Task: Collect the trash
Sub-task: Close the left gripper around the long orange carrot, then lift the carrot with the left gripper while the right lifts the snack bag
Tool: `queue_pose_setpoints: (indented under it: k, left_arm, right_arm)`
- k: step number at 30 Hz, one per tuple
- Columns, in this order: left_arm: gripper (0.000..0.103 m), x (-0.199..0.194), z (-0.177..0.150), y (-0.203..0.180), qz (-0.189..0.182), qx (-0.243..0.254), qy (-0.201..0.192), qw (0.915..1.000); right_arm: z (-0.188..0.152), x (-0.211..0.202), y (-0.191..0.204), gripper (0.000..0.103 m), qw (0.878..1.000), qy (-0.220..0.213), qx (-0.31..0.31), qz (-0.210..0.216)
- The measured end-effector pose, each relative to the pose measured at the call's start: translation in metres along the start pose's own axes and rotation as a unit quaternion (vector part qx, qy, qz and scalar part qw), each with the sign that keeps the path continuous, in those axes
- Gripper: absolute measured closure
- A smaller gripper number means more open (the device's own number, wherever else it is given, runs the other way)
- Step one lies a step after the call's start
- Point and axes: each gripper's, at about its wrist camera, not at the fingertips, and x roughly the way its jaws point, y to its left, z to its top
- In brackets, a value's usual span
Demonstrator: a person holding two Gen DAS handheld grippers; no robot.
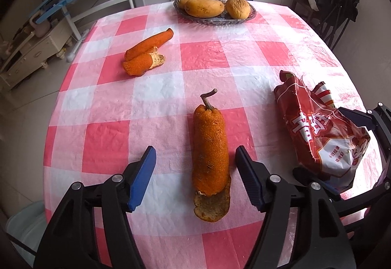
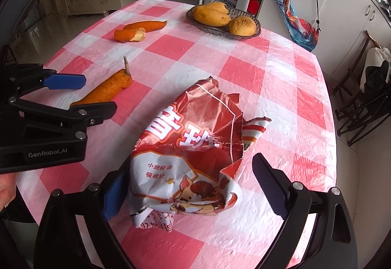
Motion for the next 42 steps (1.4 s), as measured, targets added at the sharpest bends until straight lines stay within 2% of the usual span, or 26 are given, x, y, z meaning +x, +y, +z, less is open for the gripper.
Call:
queue_pose_setpoints:
  k: [12,17,19,20,22,27,32,35,37,39,42]
  left_arm:
    - [0.04,-0.001,0.0,-0.003,-0.006,0.008,-0.003,0.9999]
    - [0.058,-0.004,-0.001,-0.008,-0.012,0.022,-0.01,0.9996]
    - [0.071,-0.005,-0.001,-0.01,-0.018,0.028,-0.012,0.9994]
    - [0.079,-0.006,-0.001,-0.01,-0.019,0.028,-0.013,0.9993]
    - [0.081,-0.008,-0.001,-0.009,-0.019,0.025,-0.022,0.9993]
    - [0.082,-0.02,0.004,-0.001,-0.021,0.004,-0.052,0.9984]
    - [0.081,-0.009,0.003,0.0,-0.014,0.001,-0.027,0.9995]
    - [0.076,-0.003,0.001,0.001,-0.009,-0.004,-0.015,0.9998]
    - [0.064,-0.003,0.001,0.001,-0.003,-0.003,-0.013,0.9999]
    - [0.059,-0.002,0.001,0.002,0.003,-0.005,-0.011,0.9999]
    - [0.06,-0.002,0.0,0.0,-0.002,0.003,-0.013,0.9999]
  right_arm:
    - [0.0,0.001,0.003,0.015,1.0,0.0,-0.002,0.012]
    - [-0.001,-0.001,0.003,0.031,1.0,-0.003,0.0,0.026]
    - [0.0,-0.002,0.003,0.044,0.999,-0.004,0.003,0.033]
    - [0.0,-0.002,0.002,0.046,0.999,-0.005,0.004,0.035]
    - [0.0,-0.003,0.002,0.057,0.999,-0.007,0.004,0.038]
    - [0.003,-0.014,0.0,0.059,0.998,-0.032,0.013,0.055]
    - [0.004,-0.011,0.005,0.058,0.998,-0.027,0.003,0.052]
    - [0.003,-0.011,0.007,0.046,0.999,-0.027,-0.006,0.037]
    - [0.003,-0.011,0.007,0.036,0.999,-0.028,-0.007,0.032]
    - [0.003,-0.01,0.006,0.034,0.999,-0.027,-0.006,0.031]
    - [0.002,-0.006,0.007,0.034,0.999,-0.018,-0.008,0.035]
